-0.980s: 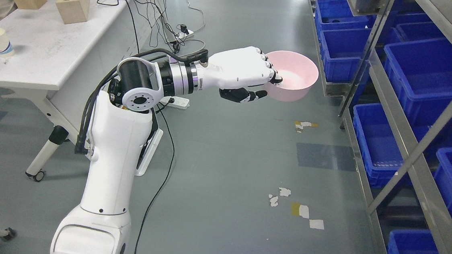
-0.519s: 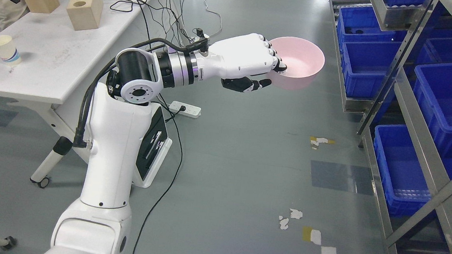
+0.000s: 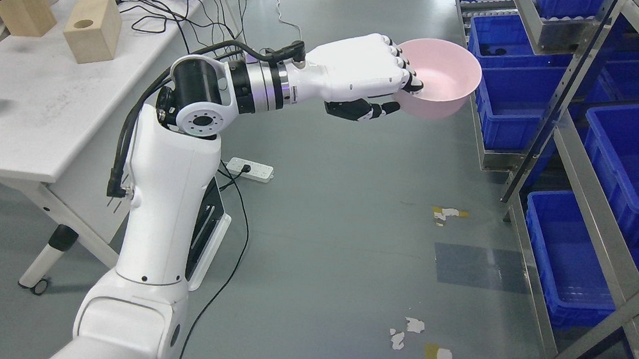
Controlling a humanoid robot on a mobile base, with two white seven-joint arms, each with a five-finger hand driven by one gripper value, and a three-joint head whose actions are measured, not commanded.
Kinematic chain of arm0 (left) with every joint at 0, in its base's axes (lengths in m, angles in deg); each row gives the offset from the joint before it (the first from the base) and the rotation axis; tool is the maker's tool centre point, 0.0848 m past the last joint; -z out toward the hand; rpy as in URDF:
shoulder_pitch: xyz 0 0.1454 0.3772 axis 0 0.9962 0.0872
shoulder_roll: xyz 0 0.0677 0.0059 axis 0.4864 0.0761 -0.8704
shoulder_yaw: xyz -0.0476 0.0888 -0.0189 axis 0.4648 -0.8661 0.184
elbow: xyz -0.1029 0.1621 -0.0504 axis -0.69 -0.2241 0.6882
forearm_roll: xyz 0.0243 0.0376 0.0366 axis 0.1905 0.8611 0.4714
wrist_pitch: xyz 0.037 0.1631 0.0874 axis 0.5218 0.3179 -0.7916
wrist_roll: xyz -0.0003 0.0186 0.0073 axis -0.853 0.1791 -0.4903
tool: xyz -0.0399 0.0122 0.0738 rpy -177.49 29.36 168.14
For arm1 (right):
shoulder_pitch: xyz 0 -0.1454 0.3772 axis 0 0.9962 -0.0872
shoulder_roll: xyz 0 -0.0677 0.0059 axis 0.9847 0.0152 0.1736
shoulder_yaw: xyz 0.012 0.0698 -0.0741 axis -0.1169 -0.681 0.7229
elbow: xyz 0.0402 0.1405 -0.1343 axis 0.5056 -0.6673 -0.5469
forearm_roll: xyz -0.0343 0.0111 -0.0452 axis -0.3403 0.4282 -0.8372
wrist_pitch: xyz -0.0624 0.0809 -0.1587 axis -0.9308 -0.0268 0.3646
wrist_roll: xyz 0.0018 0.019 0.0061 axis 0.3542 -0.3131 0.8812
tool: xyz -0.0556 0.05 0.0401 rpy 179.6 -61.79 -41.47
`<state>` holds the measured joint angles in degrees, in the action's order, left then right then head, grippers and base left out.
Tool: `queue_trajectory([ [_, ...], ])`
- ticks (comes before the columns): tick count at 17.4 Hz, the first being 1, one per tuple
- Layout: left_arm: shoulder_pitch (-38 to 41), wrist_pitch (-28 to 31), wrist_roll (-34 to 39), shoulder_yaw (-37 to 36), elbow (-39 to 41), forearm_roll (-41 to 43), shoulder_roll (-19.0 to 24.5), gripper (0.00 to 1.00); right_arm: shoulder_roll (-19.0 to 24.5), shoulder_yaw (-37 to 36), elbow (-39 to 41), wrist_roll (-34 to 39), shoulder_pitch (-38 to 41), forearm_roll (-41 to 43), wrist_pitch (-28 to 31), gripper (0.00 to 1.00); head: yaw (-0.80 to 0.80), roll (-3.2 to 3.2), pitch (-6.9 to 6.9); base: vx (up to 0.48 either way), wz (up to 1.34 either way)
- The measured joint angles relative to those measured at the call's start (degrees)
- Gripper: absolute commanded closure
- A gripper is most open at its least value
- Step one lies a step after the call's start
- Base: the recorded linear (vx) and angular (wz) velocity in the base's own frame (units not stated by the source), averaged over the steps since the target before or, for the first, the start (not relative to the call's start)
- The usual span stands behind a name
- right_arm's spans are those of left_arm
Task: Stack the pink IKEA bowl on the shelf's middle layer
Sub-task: 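Hold the pink bowl in the left hand while the robot turns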
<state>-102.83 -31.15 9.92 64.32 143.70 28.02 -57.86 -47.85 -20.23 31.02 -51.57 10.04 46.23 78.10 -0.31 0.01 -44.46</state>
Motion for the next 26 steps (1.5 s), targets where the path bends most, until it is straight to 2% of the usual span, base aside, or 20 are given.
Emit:
queue_trajectory([
  [9, -3.6, 0.0, 0.9, -1.8, -1.3, -1.0, 0.0, 0.96, 0.0, 0.0, 0.0, 0.0, 0.0, 0.0, 0.0, 0.0, 0.0, 0.0, 0.0, 0.141, 0.03],
  [20, -4.4, 0.0, 1.1, -4.4, -2.9, -1.2, 0.0, 0.96, 0.0, 0.0, 0.0, 0.0, 0.0, 0.0, 0.0, 0.0, 0.0, 0.0, -0.01, 0.133, 0.06],
  [26, -4.5, 0.0, 1.1, -5.2, -3.3, -1.2, 0.0, 0.96, 0.0, 0.0, 0.0, 0.0, 0.0, 0.0, 0.0, 0.0, 0.0, 0.0, -0.01, 0.069, -0.33],
])
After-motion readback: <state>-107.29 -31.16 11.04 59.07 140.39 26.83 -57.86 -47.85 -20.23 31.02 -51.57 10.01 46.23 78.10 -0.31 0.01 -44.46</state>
